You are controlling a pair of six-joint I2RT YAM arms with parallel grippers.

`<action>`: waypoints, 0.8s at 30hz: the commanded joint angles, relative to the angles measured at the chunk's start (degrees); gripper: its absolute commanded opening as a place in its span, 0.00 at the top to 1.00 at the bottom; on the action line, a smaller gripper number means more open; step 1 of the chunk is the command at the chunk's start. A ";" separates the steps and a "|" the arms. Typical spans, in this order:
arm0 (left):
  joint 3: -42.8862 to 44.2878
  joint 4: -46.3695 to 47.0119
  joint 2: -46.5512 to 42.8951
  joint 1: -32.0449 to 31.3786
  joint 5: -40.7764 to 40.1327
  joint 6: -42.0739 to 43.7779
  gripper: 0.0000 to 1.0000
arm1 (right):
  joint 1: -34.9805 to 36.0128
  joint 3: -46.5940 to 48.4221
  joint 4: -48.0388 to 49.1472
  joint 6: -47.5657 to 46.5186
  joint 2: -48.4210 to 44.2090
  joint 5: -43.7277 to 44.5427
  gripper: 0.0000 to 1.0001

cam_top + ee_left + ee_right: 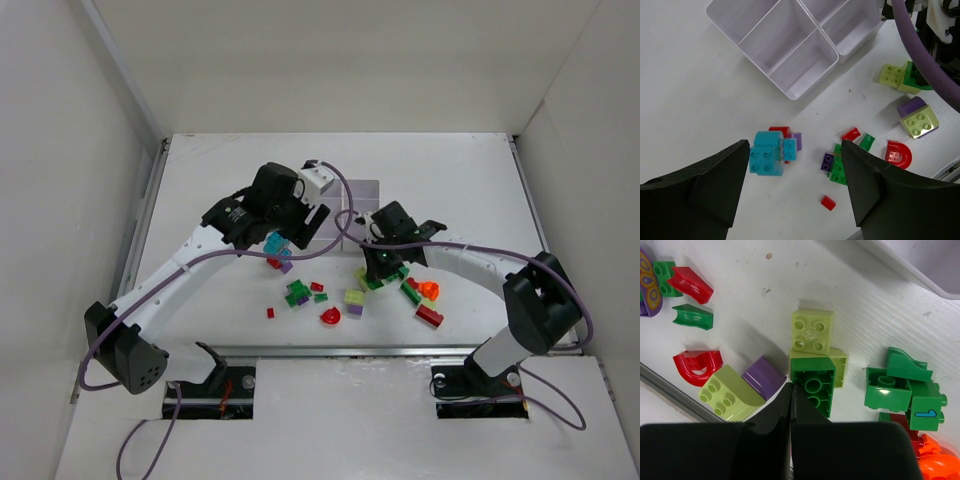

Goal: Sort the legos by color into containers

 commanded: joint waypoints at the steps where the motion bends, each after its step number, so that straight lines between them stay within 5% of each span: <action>1: -0.25 -0.06 -2.16 -0.78 -0.09 0.09 0.30 | 0.56 0.42 1.08 1.18 -1.00 0.19 1.00; 15: 1.42 0.47 0.21 -1.31 5.16 3.78 0.32 | -0.06 2.88 1.53 5.04 -11.02 3.00 1.00; 19: 1.95 3.97 -2.33 -1.84 9.83 11.85 0.19 | -3.13 7.80 -0.15 6.89 -15.50 2.22 1.00; 22: -2.68 10.11 -6.63 -1.84 12.73 21.95 0.01 | -4.37 11.93 -0.15 7.42 -19.01 2.21 1.00; 24: -5.68 17.84 -11.46 -1.84 16.60 26.53 0.01 | -4.37 13.86 -0.15 7.95 -20.08 1.69 1.00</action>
